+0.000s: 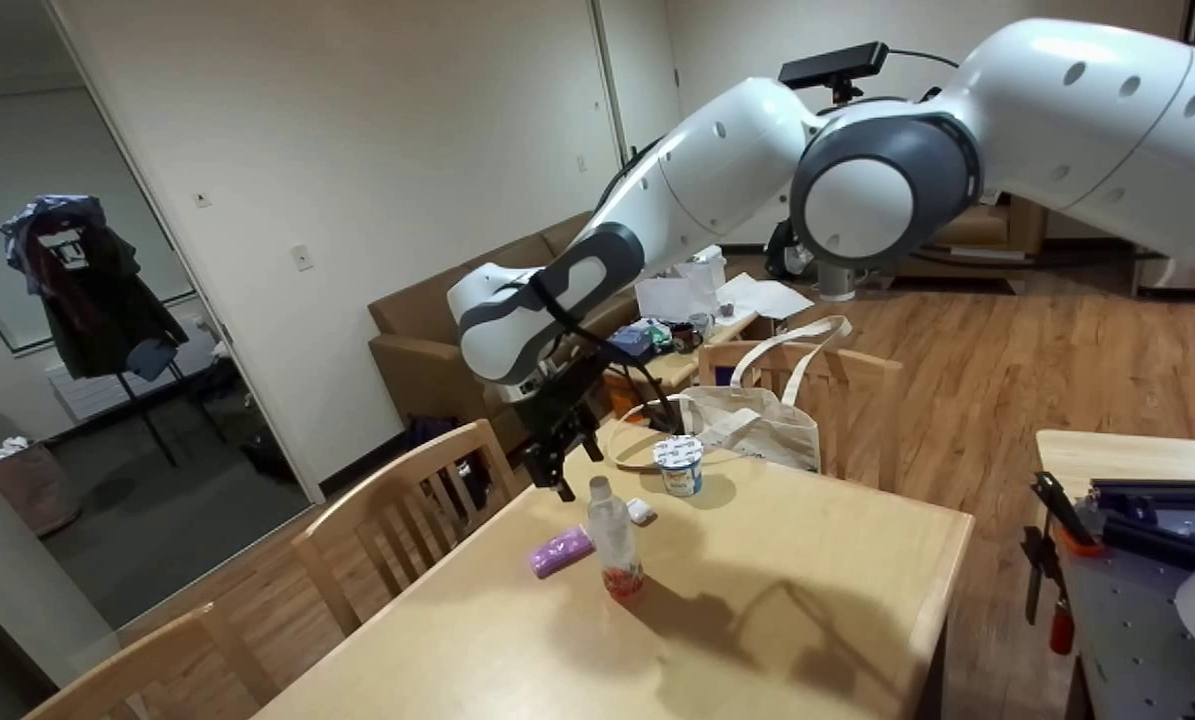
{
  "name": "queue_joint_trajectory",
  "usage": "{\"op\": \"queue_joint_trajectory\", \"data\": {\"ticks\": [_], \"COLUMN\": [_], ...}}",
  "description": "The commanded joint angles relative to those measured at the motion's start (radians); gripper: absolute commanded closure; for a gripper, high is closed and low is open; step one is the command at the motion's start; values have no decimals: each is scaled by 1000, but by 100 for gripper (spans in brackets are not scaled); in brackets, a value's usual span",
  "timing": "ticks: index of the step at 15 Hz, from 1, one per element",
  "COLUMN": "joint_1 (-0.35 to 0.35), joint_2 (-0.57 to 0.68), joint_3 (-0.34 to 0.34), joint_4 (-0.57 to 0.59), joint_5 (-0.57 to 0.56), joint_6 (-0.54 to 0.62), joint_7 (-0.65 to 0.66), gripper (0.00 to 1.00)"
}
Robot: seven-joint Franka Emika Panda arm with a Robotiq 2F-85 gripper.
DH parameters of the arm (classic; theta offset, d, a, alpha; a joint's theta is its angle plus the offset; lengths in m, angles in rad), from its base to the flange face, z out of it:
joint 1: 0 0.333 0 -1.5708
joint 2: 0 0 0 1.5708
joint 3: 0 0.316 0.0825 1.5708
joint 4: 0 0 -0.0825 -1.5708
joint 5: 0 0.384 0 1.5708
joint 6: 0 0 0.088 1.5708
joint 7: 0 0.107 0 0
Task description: Lay down the bottle on the table
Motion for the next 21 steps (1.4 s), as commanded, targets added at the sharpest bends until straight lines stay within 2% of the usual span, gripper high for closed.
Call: {"op": "queue_joint_trajectory", "data": {"ticks": [1, 7, 8, 10, 18, 21], "joint_1": [-11, -23, -26, -24, -45, -54], "joint_2": [-18, -65, -75, -91, -139, -149], "joint_3": [12, 25, 28, 27, 21, 19], "joint_4": [-47, -138, -154, -183, -294, -312], "joint_5": [11, 39, 49, 66, 99, 106], "joint_6": [16, 88, 98, 105, 120, 124], "joint_7": [-35, -25, -26, -17, -17, -18], "gripper": [0, 0, 25, 33, 87, 88]}}
